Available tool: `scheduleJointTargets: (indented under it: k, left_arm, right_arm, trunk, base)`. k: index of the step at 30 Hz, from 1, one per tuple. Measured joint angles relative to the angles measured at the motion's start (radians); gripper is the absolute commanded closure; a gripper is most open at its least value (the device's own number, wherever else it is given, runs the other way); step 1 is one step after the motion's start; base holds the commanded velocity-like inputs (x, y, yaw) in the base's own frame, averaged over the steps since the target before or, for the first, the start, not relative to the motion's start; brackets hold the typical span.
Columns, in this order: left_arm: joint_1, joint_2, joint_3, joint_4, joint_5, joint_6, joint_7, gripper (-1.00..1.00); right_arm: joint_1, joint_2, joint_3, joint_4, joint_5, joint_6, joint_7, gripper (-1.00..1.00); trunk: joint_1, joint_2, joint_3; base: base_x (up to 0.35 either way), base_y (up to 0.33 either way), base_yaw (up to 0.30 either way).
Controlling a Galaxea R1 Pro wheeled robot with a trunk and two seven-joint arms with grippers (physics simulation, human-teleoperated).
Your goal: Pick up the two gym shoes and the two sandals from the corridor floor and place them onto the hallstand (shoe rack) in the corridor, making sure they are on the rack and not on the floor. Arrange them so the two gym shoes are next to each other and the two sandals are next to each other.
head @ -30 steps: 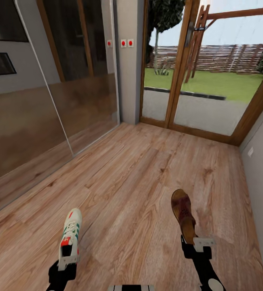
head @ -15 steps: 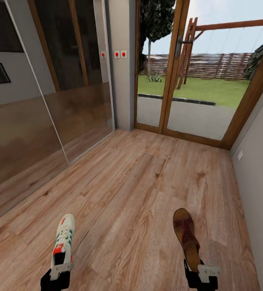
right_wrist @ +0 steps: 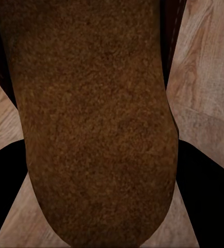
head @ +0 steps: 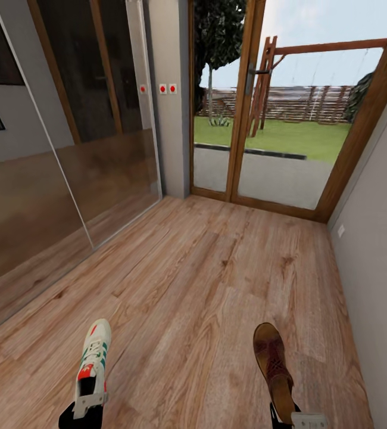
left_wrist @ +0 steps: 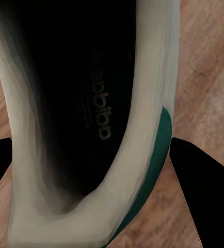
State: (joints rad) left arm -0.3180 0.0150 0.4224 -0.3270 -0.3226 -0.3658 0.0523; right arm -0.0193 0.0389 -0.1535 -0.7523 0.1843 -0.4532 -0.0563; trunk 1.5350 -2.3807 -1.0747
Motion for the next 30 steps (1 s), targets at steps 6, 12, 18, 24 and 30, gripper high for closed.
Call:
scheduleJointTargets:
  k: [6,12,18,24,30]
  left_arm:
    - [0.006,-0.003,-0.003,-0.003,-0.001,-0.001,-0.002,1.00]
    - [0.010,-0.006,-0.002,-0.008,-0.001,-0.001,-0.003,1.00]
    - [0.010,-0.007,-0.002,-0.009,-0.001,-0.001,-0.008,1.00]
    - [0.010,-0.007,0.001,-0.004,0.004,-0.001,-0.010,1.00]
    - [0.011,-0.007,-0.002,-0.001,0.016,-0.001,-0.012,1.00]
  right_arm:
    - [0.000,0.000,0.000,0.022,0.000,-0.036,0.000,1.00]
    - [0.000,0.000,0.000,0.030,0.001,-0.044,0.000,1.00]
    - [0.000,0.000,-0.001,0.066,0.000,-0.046,0.000,1.00]
    - [0.000,-0.001,-0.003,0.090,0.000,-0.046,0.000,1.00]
    - [0.000,-0.005,-0.005,0.093,-0.002,-0.045,-0.001,1.00]
  trunk:
    - [0.000,0.000,0.009]
    - [0.000,0.000,0.019]
    - [0.000,0.000,0.028]
    - [0.000,0.000,0.037]
    - [0.000,0.000,0.047]
  base:
    - [0.000,0.000,-0.092]
    - [0.000,0.000,-0.091]
    - [0.000,0.000,-0.091]
    - [0.000,0.000,-0.091]
    - [0.000,0.000,-0.090]
